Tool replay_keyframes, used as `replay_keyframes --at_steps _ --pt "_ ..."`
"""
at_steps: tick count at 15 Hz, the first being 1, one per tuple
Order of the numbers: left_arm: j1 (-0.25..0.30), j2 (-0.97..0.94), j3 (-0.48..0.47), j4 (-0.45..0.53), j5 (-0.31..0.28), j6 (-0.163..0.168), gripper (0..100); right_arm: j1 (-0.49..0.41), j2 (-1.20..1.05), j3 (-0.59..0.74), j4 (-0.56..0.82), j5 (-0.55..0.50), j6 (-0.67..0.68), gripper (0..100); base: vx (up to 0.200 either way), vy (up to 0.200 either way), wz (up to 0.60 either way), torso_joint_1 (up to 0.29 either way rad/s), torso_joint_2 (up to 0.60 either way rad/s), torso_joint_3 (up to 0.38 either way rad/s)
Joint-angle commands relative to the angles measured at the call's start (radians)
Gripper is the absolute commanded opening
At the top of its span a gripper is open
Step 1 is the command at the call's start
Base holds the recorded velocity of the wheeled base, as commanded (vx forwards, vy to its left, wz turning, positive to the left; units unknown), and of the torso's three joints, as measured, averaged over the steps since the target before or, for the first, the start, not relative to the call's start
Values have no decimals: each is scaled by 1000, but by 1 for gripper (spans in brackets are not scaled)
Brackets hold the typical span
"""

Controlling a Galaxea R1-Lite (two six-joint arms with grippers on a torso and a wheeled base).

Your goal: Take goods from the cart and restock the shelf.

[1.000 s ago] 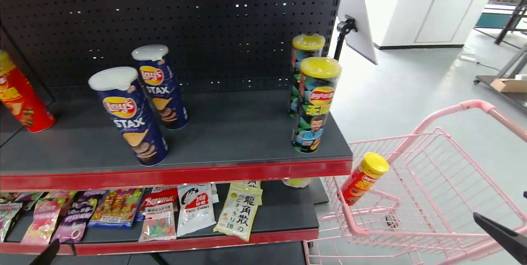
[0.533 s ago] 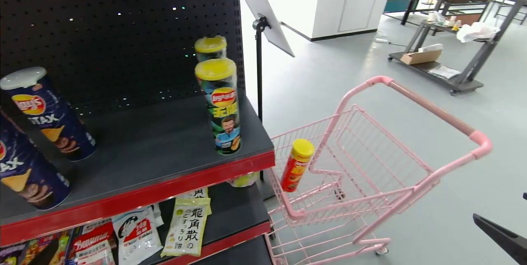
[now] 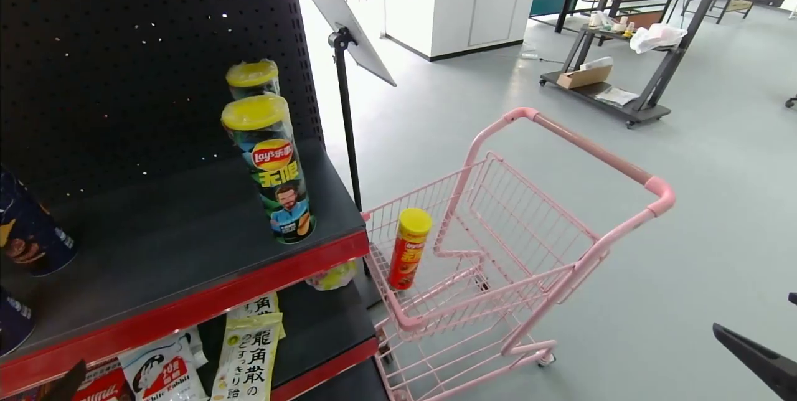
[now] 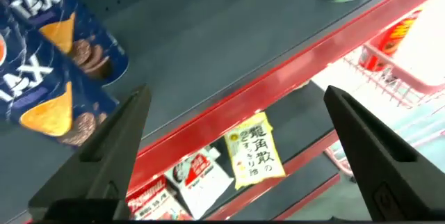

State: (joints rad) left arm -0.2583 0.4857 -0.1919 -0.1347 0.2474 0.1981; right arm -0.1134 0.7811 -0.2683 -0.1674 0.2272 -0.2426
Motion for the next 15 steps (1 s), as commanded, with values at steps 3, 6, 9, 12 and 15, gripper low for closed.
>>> replay_keyframes --at_steps 3,6,9,12,15 --pt "-1 -95 0 1 -17 0 100 0 3 1 0 0 0 100 0 0 0 -134 330 185" --pt "-1 -200 6 38 -17 0 100 0 12 1 0 0 -1 100 0 0 0 -146 365 209" --pt "-1 -285 5 98 -17 1 100 0 38 -6 -6 0 -9 100 0 0 0 -149 380 224" --pt "-1 -291 -1 112 -17 1 100 6 63 -11 -7 1 -30 100 0 0 0 -173 434 256" --pt "-1 -289 -1 112 -17 1 100 12 106 -19 -7 3 -47 100 0 0 0 -196 536 330"
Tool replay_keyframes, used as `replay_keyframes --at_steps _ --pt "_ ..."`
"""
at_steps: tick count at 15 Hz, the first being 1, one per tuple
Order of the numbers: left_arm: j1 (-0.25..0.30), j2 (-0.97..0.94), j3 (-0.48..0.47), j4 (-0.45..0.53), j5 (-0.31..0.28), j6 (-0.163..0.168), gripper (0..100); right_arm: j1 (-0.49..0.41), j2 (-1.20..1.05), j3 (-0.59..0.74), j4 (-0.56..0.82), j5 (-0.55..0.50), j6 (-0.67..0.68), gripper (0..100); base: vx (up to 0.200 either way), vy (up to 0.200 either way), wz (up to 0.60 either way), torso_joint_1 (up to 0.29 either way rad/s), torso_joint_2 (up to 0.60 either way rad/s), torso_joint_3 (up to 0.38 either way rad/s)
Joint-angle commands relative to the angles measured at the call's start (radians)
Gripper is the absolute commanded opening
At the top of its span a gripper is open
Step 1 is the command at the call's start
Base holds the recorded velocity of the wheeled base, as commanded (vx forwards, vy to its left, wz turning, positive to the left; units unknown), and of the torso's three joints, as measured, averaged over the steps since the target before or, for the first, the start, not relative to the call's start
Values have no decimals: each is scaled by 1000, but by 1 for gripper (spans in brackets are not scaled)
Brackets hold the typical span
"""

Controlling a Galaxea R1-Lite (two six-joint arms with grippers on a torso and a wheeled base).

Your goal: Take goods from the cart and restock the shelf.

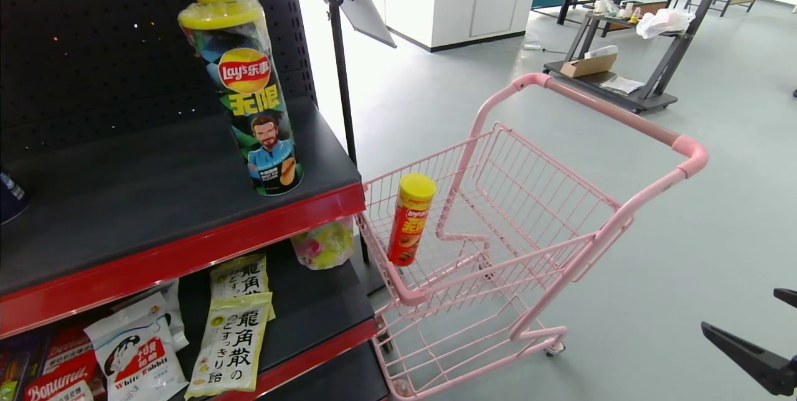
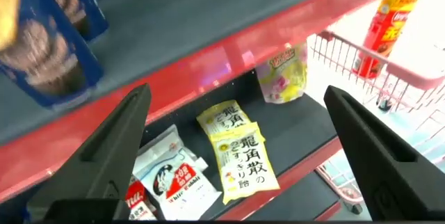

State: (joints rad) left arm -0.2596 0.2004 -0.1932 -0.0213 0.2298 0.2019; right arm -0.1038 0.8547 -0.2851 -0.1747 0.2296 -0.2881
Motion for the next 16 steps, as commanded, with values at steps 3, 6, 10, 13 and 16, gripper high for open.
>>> replay_keyframes --at_steps 3,6,10,13,16 --pt "0 -1 1 0 3 80 100 4 119 -28 -12 4 -2 100 0 0 0 -128 352 222" --pt "0 7 6 0 2 106 100 148 340 -155 -123 36 76 100 0 0 0 -19 54 39" --pt "3 91 -38 -2 19 57 100 371 662 -313 -316 54 244 100 0 0 0 0 0 0" --pt "-1 122 -45 23 5 25 100 421 955 -485 -540 66 251 100 0 0 0 0 0 0" --pt "-12 128 -65 32 -30 -53 100 470 1077 -574 -542 148 260 100 0 0 0 0 0 0"
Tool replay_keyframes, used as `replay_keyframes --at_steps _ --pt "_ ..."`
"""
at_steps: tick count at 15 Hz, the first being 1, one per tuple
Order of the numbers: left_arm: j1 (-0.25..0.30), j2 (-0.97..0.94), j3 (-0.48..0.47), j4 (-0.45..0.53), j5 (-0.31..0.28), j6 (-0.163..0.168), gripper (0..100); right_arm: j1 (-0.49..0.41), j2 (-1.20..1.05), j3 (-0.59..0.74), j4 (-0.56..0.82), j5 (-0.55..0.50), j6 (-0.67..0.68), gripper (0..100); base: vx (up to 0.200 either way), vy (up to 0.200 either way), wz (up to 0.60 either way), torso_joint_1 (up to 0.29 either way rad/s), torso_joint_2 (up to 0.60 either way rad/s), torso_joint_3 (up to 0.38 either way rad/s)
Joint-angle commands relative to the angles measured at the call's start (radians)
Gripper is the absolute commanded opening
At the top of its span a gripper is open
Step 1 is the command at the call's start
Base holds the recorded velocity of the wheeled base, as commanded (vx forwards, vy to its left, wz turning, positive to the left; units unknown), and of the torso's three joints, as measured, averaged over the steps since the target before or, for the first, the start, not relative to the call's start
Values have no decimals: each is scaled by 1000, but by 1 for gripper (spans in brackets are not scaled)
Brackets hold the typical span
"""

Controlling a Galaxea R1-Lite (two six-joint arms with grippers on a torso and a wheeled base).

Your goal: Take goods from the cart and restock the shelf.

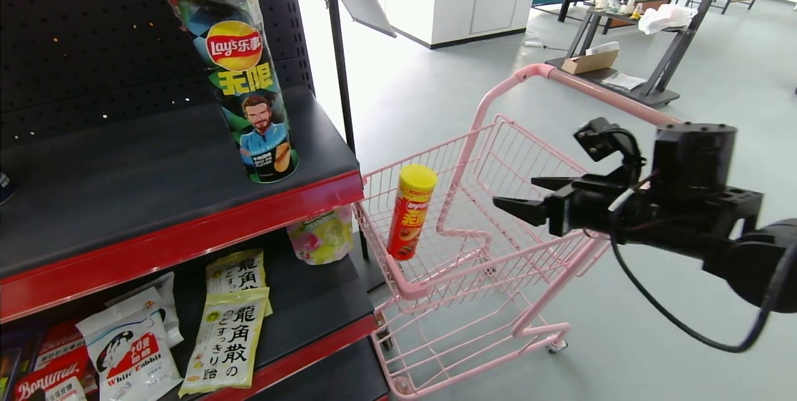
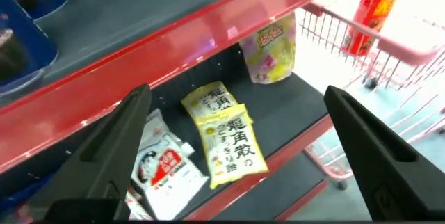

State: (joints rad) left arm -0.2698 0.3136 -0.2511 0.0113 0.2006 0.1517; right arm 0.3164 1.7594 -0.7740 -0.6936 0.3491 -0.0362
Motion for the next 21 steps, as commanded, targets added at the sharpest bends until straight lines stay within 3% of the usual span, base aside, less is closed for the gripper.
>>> replay_keyframes --at_steps 1,8,21 --pt "-2 15 -5 -1 -1 -3 100 59 210 -114 -26 30 19 100 0 0 0 0 0 0" --pt "-2 39 4 -1 0 -1 100 109 408 -323 -29 31 52 100 0 0 0 0 0 0" --pt "0 39 -1 15 8 -3 100 133 608 -562 -29 27 93 100 0 0 0 0 0 0"
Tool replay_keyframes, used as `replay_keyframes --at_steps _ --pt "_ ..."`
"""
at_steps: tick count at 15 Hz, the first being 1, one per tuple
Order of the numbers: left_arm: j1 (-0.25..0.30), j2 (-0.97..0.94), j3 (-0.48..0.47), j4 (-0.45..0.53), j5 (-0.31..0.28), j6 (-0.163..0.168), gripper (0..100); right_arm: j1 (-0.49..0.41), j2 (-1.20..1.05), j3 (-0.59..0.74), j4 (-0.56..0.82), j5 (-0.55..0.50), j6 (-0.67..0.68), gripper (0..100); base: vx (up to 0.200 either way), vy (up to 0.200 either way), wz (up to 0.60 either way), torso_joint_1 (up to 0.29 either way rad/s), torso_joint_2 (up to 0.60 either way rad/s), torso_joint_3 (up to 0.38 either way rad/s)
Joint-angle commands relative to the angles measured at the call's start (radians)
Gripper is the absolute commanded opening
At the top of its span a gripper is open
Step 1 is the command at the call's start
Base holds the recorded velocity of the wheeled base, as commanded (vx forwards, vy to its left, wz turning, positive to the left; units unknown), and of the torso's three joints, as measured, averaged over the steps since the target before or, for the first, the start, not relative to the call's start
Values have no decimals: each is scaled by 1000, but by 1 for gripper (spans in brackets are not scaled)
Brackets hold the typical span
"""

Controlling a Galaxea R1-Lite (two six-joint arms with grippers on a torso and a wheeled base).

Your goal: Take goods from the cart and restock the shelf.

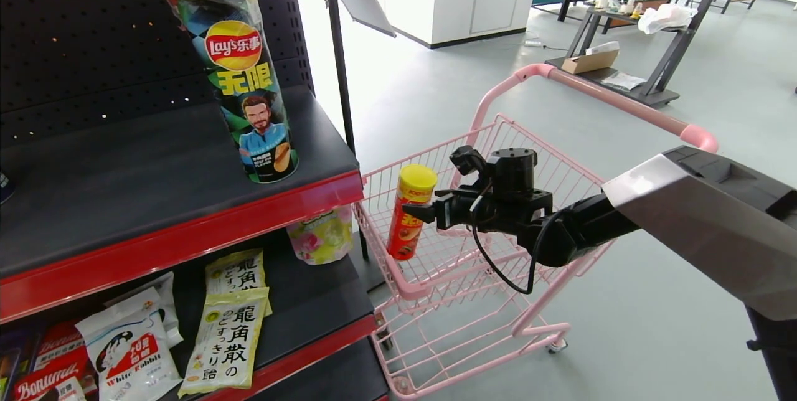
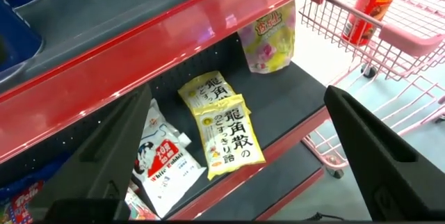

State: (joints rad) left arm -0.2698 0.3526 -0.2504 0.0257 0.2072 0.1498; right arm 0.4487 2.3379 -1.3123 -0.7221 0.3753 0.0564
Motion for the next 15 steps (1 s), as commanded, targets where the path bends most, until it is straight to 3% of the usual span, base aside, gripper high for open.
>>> replay_keyframes --at_steps 1,6,9,10,15 --pt "1 0 -1 0 1 1 100 2 40 -42 0 1 -1 100 0 0 0 0 0 0" --pt "0 14 2 0 0 1 100 1 146 -189 9 -1 -1 100 0 0 0 0 0 0" --pt "1 11 3 0 0 1 100 4 164 -212 38 -1 -1 100 0 0 0 0 0 0" --pt "0 14 2 0 0 1 100 5 179 -225 38 -1 -1 0 0 0 0 0 0 0" --pt "1 9 8 2 -5 -1 100 5 172 -242 46 -4 -1 0 0 0 0 0 0 0"
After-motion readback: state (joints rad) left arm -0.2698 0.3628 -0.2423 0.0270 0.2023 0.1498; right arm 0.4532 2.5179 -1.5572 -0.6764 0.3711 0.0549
